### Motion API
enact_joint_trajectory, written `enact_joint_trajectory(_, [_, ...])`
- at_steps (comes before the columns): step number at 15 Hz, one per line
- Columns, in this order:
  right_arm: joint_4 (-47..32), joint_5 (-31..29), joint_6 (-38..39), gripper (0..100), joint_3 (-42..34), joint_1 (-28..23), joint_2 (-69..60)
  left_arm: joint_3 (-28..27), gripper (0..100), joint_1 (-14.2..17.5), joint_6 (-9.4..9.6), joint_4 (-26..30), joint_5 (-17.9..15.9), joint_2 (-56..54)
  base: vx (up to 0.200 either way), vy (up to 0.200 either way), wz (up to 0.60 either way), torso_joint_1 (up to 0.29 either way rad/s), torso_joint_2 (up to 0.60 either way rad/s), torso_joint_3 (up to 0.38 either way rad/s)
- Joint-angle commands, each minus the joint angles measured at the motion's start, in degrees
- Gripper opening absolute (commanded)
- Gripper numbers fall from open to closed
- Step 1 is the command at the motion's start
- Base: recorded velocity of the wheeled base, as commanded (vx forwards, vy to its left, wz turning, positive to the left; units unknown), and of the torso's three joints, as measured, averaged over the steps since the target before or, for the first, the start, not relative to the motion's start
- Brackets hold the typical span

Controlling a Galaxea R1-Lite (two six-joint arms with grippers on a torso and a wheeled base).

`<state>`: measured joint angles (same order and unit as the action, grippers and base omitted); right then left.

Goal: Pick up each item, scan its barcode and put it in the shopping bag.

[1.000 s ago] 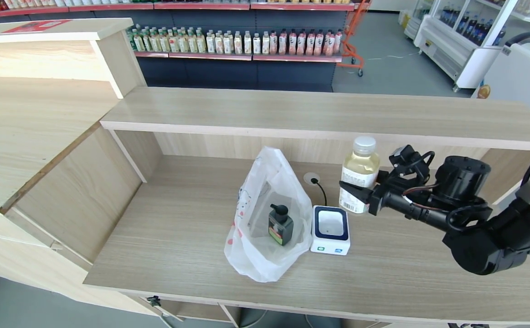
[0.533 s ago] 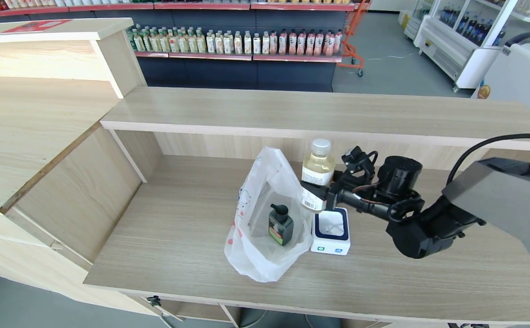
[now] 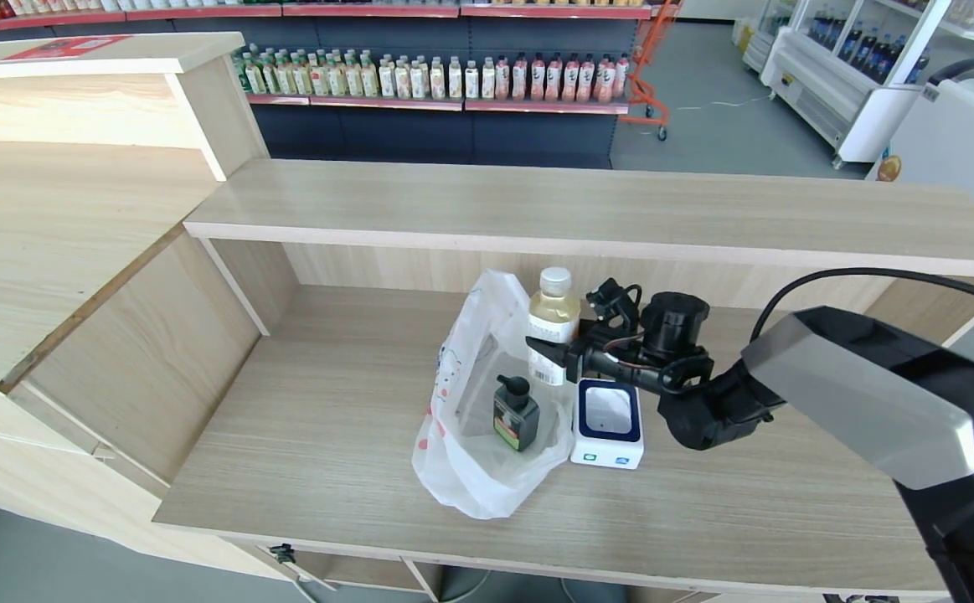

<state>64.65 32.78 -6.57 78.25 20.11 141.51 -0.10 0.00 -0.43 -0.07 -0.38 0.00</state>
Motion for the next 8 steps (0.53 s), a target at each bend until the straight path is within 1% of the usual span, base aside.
enact_joint_trajectory(1, [-0.4, 0.1, -0.1, 0, 3.7, 0.4, 3.2, 0.0, 100, 0.0, -0.01, 0.0, -0.1, 0.0, 0.000, 0.000, 0.00, 0.000, 0.00, 0.000])
enact_joint_trajectory(5, [-0.8, 0.1, -0.5, 0, 8.1, 1.0, 6.4, 0.0, 100, 0.0, -0.01, 0.0, -0.1, 0.0, 0.000, 0.000, 0.00, 0.000, 0.00, 0.000])
enact_joint_trajectory(8, [-0.8, 0.0, -3.4, 0, 10.8, 1.2, 9.0, 0.0, 100, 0.0, -0.01, 0.0, 0.0, 0.0, 0.000, 0.000, 0.00, 0.000, 0.00, 0.000])
